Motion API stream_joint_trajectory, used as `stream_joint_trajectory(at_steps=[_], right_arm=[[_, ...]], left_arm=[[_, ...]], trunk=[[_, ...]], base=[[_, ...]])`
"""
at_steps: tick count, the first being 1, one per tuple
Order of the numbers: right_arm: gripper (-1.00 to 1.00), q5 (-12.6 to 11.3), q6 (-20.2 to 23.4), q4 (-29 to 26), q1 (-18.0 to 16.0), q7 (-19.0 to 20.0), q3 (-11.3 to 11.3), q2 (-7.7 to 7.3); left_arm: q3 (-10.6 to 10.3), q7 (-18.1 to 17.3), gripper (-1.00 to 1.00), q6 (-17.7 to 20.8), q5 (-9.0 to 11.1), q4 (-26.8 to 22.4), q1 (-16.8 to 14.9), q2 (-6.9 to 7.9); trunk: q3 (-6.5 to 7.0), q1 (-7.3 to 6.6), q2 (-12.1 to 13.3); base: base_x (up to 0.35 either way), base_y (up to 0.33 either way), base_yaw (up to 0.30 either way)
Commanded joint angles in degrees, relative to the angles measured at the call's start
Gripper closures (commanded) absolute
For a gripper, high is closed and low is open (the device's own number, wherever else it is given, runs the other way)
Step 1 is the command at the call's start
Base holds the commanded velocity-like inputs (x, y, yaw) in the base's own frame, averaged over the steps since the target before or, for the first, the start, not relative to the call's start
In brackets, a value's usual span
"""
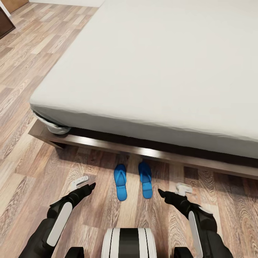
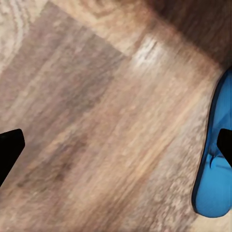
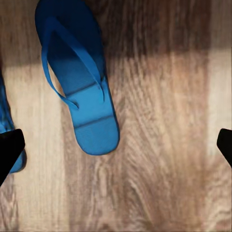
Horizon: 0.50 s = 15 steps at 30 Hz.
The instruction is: In the bedroom, move the book from the bed onto either nightstand, and place the two sandals side by side next to the bed.
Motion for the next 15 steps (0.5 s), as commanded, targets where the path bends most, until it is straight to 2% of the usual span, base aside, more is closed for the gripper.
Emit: stream_joint_trajectory(at_steps=[1, 2, 3, 4, 5, 7, 8, 9, 10, 12, 13, 14, 15], right_arm=[[-1.00, 0.1, 0.3, -0.1, 0.1, 0.4, -0.2, 0.07], [-1.00, 0.1, 0.7, -2.8, 3.2, 4.8, -0.4, -0.49], [-1.00, 0.1, 0.7, -2.8, 3.2, 4.8, -0.4, -0.49], [-1.00, 0.2, 0.8, -3.8, 4.4, 7.1, -0.6, -1.50], [-1.00, 0.2, 0.8, -3.8, 4.4, 7.1, -0.6, -1.50], [-1.00, 0.2, 1.0, -5.2, 6.1, 11.4, -1.1, -4.25], [-1.00, 0.2, 1.0, -5.2, 6.1, 11.4, -1.1, -4.25], [-1.00, 0.2, 1.1, -5.7, 6.7, 13.3, -1.3, -5.77], [-1.00, 0.2, 1.1, -5.7, 6.7, 13.3, -1.3, -5.77], [-1.00, 0.2, 1.2, -6.3, 7.7, 16.2, -1.5, -8.45], [-1.00, 0.2, 1.2, -6.3, 7.7, 16.2, -1.5, -8.45], [-1.00, 0.2, 1.3, -6.5, 8.0, 17.2, -1.6, -9.57], [-1.00, 0.2, 1.3, -6.5, 8.0, 17.2, -1.6, -9.57]], left_arm=[[-0.1, 0.5, -1.00, 0.1, 0.6, -0.1, 0.0, 0.06], [-0.3, 0.4, -1.00, 0.2, 0.7, -0.3, 0.0, -0.13], [-0.3, 0.4, -1.00, 0.2, 0.7, -0.3, 0.0, -0.13], [-0.6, 0.3, -1.00, 0.5, 0.7, -0.8, 0.0, -0.37], [-0.6, 0.3, -1.00, 0.5, 0.7, -0.8, 0.0, -0.37], [-1.4, 0.2, -1.00, 1.9, 0.7, -2.5, 0.1, -0.98], [-1.4, 0.2, -1.00, 1.9, 0.7, -2.5, 0.1, -0.98], [-1.9, 0.2, -1.00, 2.9, 0.7, -3.7, 0.3, -1.24], [-1.9, 0.2, -1.00, 2.9, 0.7, -3.7, 0.3, -1.24], [-2.4, 0.3, -1.00, 5.5, 0.7, -5.9, 0.7, -1.68], [-2.4, 0.3, -1.00, 5.5, 0.7, -5.9, 0.7, -1.68], [-2.6, 0.3, -1.00, 6.9, 0.8, -7.0, 1.1, -1.85], [-2.6, 0.3, -1.00, 6.9, 0.8, -7.0, 1.1, -1.85]], trunk=[[-0.03, -0.01, 0.0], [-0.03, -0.01, 0.0], [-0.03, -0.01, 0.0], [-0.03, -0.01, 0.0], [-0.03, -0.01, 0.0], [-0.03, -0.01, 0.0], [-0.03, -0.01, 0.0], [-0.03, -0.01, 0.0], [-0.03, -0.01, 0.0], [-0.03, -0.01, 0.0], [-0.03, -0.01, 0.0], [-0.03, -0.01, 0.0], [-0.03, -0.01, 0.0]], base=[[0.000, 0.000, 0.000], [0.000, 0.000, 0.000], [0.000, 0.000, 0.000], [0.000, 0.000, 0.000], [0.000, 0.000, 0.000], [0.000, 0.000, 0.000], [0.000, 0.000, 0.000], [0.000, 0.000, 0.000], [0.000, 0.000, 0.000], [0.000, 0.000, 0.000], [0.000, 0.000, 0.000], [0.000, 0.000, 0.000], [0.000, 0.000, 0.000]])
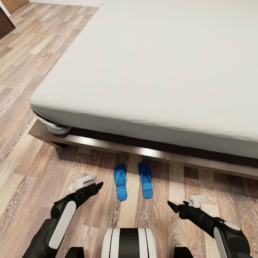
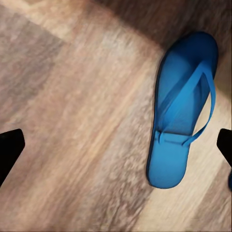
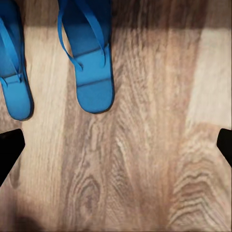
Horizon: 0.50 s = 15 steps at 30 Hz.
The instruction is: In the bedroom, move the book from the bed onto either nightstand, and place the two sandals side by side next to the bed.
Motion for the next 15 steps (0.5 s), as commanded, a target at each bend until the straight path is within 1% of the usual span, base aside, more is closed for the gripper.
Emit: stream_joint_trajectory(at_steps=[1, 2, 3, 4, 5, 6, 7, 9, 10, 12, 15], right_arm=[[-1.00, 0.1, 0.5, -0.2, 0.2, 1.2, -0.2, -0.92], [-1.00, 0.1, 0.7, -0.4, 0.4, 1.8, -0.3, -1.69], [-1.00, 0.1, 0.7, -0.4, 0.4, 1.8, -0.3, -1.69], [-1.00, 0.2, 1.0, -0.5, 0.6, 2.4, -0.3, -2.33], [-1.00, 0.2, 1.0, -0.5, 0.6, 2.4, -0.3, -2.33], [-1.00, 0.3, 1.5, -0.6, 0.7, 2.8, -0.4, -2.85], [-1.00, 0.3, 1.5, -0.6, 0.7, 2.8, -0.4, -2.85], [-1.00, 0.5, 2.4, -0.8, 0.9, 3.3, -0.5, -3.60], [-1.00, 0.5, 2.4, -0.8, 0.9, 3.3, -0.5, -3.60], [-1.00, 0.7, 3.2, -0.9, 1.0, 3.5, -0.8, -4.10], [-1.00, 0.8, 3.4, -0.9, 1.0, 3.6, -1.1, -4.29]], left_arm=[[-0.2, 0.6, -1.00, 1.4, 0.8, -1.1, 0.5, -0.10], [-0.3, 0.6, -1.00, 2.6, 1.2, -2.1, 1.0, -0.25], [-0.3, 0.6, -1.00, 2.6, 1.2, -2.1, 1.0, -0.25], [-0.4, 0.7, -1.00, 3.6, 1.8, -3.1, 1.6, -0.38], [-0.4, 0.7, -1.00, 3.6, 1.8, -3.1, 1.6, -0.38], [-0.4, 0.7, -1.00, 4.4, 2.5, -3.9, 2.1, -0.47], [-0.4, 0.7, -1.00, 4.4, 2.5, -3.9, 2.1, -0.47], [-0.4, 0.8, -1.00, 5.6, 4.2, -5.3, 3.0, -0.58], [-0.4, 0.8, -1.00, 5.6, 4.2, -5.3, 3.0, -0.58], [-0.3, 1.0, -1.00, 6.4, 5.7, -6.2, 3.7, -0.63], [-0.3, 1.1, -1.00, 6.7, 6.2, -6.6, 3.9, -0.65]], trunk=[[-0.03, -0.01, 0.0], [-0.03, -0.01, 0.0], [-0.03, -0.01, 0.0], [-0.03, -0.01, 0.0], [-0.03, -0.01, 0.0], [-0.03, -0.01, 0.0], [-0.03, -0.01, 0.0], [-0.03, -0.01, 0.0], [-0.03, -0.01, 0.0], [-0.03, -0.01, 0.0], [-0.03, -0.01, 0.0]], base=[[0.000, 0.000, 0.000], [0.000, 0.000, 0.000], [0.000, 0.000, 0.000], [0.000, 0.000, 0.000], [0.000, 0.000, 0.000], [0.000, 0.000, 0.000], [0.000, 0.000, 0.000], [0.000, 0.000, 0.000], [0.000, 0.000, 0.000], [0.000, 0.000, 0.000], [0.000, 0.000, 0.000]])
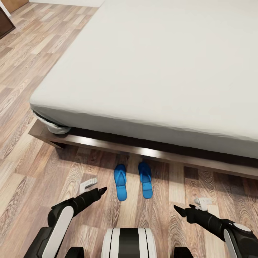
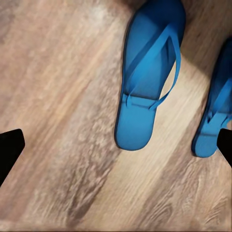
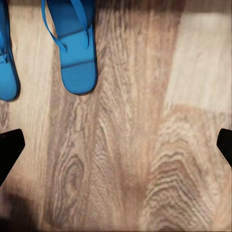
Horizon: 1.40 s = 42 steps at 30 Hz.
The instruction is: In the bedroom, move the book from the bed onto either nightstand, and place the two sandals side by side next to the bed.
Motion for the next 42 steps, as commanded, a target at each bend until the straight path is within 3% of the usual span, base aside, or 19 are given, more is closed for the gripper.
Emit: stream_joint_trajectory(at_steps=[1, 10, 21, 42], right_arm=[[-1.00, 0.2, 0.5, -0.1, -0.1, 0.4, -0.4, -0.17], [-1.00, 0.4, 1.2, -0.2, -0.3, 0.7, -1.7, -1.32], [-1.00, 0.4, 1.4, -0.2, -0.4, 0.7, -2.1, -2.40], [-1.00, 0.6, 1.4, 0.3, -0.7, 0.5, -2.2, -2.46]], left_arm=[[0.0, 0.6, -1.00, 0.4, 1.1, -0.4, 0.2, 0.01], [0.3, 0.9, -1.00, 1.0, 2.4, -1.7, 0.7, -0.02], [0.5, 2.3, -1.00, 1.0, 2.7, -2.2, 1.1, -0.05], [0.6, 6.8, -1.00, 0.8, 2.5, -2.0, 1.3, 0.04]], trunk=[[-0.03, -0.01, 0.0], [1.52, -0.19, 0.1], [3.96, -0.47, 0.2], [8.61, -1.01, 0.5]], base=[[0.000, 0.000, 0.000], [0.000, 0.000, 0.000], [0.000, 0.000, 0.000], [0.000, 0.000, 0.000]])
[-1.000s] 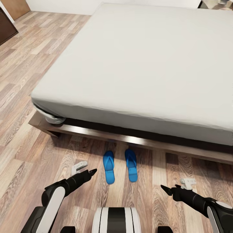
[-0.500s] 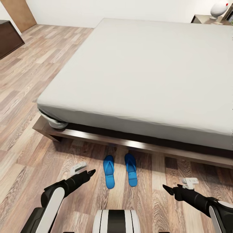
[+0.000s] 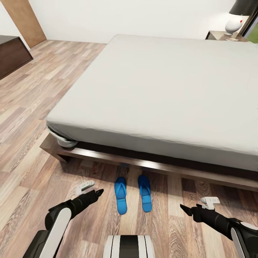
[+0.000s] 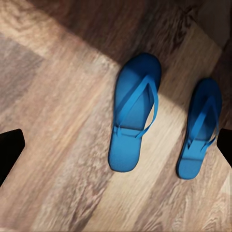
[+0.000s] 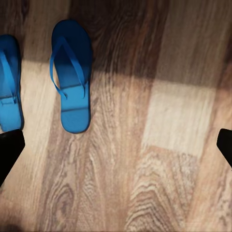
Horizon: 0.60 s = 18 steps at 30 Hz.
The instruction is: In the bedroom, move the book from the bed onto either nightstand, and place the two sandals side by side next to the bed.
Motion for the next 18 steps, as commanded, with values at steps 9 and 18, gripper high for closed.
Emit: stream_joint_trajectory(at_steps=[9, 18], right_arm=[[-1.00, 0.2, 0.3, 0.6, -0.2, -0.1, 0.0, 0.04], [-1.00, 0.4, 0.7, 3.3, -0.8, -0.4, 0.3, 0.08]], left_arm=[[1.0, 1.8, -1.00, 0.0, 0.6, 0.4, 0.2, 0.26], [2.2, 2.1, -1.00, 0.0, 0.6, 1.1, 1.5, 0.35]], trunk=[[1.97, -0.24, 0.1], [3.96, -0.47, 0.2]], base=[[0.000, 0.000, 0.000], [0.000, 0.000, 0.000]])
